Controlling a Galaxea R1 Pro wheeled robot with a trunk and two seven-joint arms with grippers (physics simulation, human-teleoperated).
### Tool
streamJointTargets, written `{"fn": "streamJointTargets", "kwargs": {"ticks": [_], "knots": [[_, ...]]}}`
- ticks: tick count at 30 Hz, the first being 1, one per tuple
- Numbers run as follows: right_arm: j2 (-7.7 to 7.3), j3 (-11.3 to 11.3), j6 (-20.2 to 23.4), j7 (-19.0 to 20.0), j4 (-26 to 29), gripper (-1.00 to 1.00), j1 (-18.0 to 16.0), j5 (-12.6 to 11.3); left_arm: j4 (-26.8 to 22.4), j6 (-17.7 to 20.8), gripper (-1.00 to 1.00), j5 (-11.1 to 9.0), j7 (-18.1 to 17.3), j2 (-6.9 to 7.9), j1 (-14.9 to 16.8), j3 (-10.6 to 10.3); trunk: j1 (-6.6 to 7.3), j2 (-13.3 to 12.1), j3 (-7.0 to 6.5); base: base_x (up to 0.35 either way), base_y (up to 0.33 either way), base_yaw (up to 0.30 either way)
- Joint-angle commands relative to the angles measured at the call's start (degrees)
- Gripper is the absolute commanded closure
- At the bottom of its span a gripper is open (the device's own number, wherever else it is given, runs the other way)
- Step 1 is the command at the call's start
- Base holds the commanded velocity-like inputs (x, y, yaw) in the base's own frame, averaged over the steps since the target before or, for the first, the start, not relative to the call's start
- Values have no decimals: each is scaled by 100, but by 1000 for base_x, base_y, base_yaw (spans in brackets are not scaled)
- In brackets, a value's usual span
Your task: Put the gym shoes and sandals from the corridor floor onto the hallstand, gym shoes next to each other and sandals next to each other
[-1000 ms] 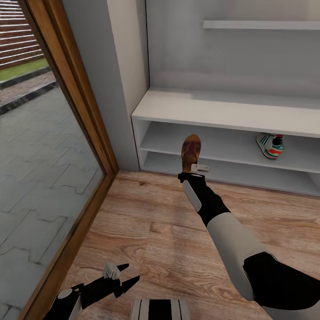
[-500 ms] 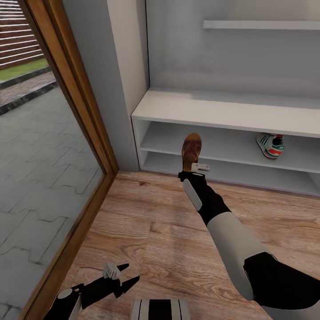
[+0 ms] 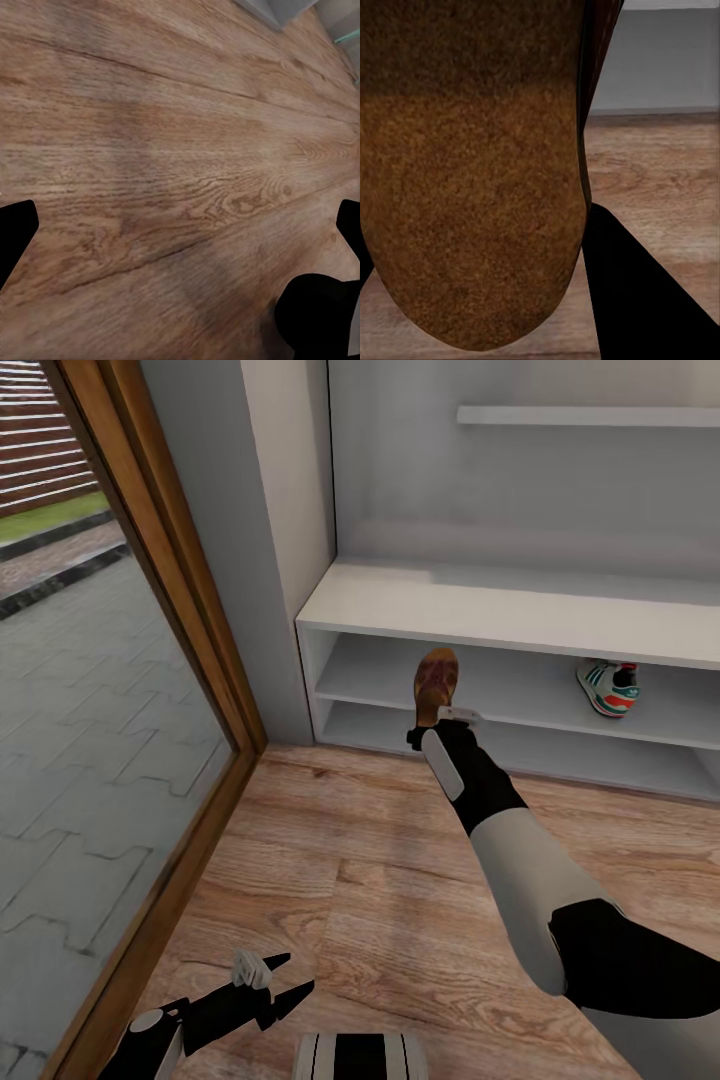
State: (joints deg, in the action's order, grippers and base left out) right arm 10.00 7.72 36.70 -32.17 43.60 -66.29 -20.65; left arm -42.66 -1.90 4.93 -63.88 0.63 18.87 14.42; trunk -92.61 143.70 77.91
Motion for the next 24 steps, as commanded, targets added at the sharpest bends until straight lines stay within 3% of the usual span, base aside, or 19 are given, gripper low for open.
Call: {"fn": "streamJointTargets", "kwargs": {"ticks": [1, 9, 24], "knots": [[0, 4, 20, -70, -5, 100, -12, -64, -6, -20, -100, 52, -28, -6, 3, 26, 1, 2, 4, 0, 0, 0], [0, -8, 39, -70, -12, 100, -27, -62, 41, -20, -100, 51, -28, -7, 3, 23, 1, 2, 4, 10, 0, 0], [0, 1, 46, -70, -293, 100, -24, -58, 57, -20, -100, 52, -28, -10, 3, 25, 1, 2, 4, 126, 0, 0]]}}
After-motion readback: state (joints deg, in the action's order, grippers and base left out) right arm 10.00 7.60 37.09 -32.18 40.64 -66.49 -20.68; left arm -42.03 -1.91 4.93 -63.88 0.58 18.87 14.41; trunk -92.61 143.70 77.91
